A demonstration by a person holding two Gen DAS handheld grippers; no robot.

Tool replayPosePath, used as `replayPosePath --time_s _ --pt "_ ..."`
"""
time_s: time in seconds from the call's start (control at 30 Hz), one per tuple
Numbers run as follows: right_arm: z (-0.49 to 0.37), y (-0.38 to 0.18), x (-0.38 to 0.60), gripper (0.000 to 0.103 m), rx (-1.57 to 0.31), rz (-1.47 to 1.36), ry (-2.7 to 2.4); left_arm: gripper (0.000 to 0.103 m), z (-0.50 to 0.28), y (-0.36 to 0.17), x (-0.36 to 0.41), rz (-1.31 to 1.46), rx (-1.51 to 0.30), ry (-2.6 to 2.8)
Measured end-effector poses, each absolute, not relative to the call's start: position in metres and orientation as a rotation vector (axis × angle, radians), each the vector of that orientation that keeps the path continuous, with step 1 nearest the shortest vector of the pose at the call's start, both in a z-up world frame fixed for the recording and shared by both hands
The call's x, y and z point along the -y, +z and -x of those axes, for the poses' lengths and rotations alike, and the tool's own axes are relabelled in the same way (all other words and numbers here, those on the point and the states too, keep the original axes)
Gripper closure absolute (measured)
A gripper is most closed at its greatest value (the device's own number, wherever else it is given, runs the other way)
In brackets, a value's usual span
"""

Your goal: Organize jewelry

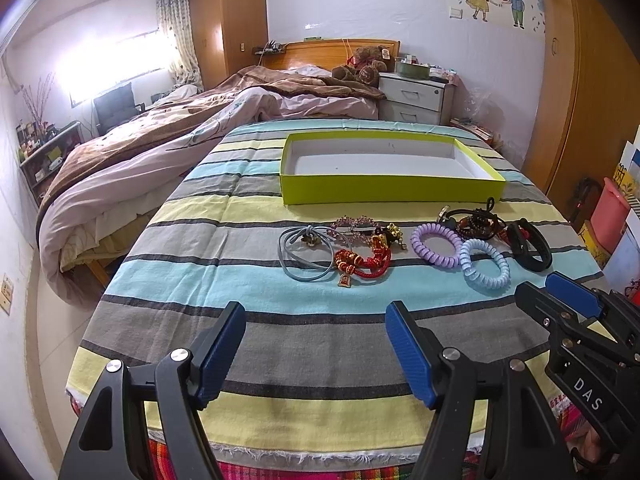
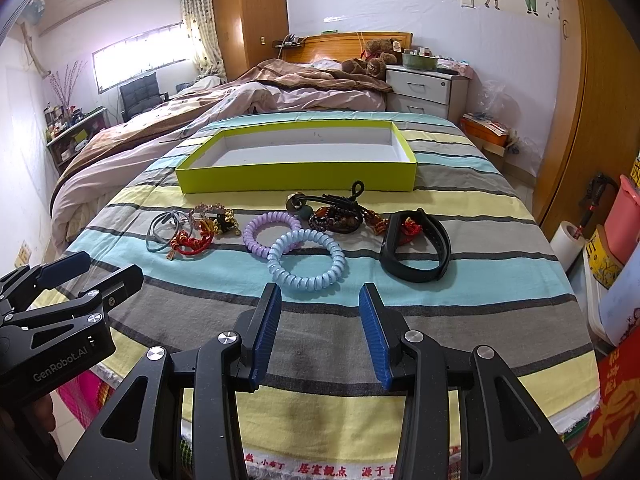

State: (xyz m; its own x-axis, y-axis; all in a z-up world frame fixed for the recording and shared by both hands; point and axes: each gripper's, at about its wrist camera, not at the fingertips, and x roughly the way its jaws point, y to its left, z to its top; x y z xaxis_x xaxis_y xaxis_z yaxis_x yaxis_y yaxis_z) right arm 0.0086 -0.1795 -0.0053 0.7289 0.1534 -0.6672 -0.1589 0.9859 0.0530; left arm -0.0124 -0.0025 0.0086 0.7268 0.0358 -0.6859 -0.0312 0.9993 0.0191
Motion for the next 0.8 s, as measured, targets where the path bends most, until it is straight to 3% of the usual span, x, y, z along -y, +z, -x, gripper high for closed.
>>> replayPosePath --time_s 0.8 --pt "-0.0085 -0.0044 0.1793 0.061 -0.735 0.006 0.176 0.031 0.0132 0.0101 0.0026 -0.006 -0.754 0.033"
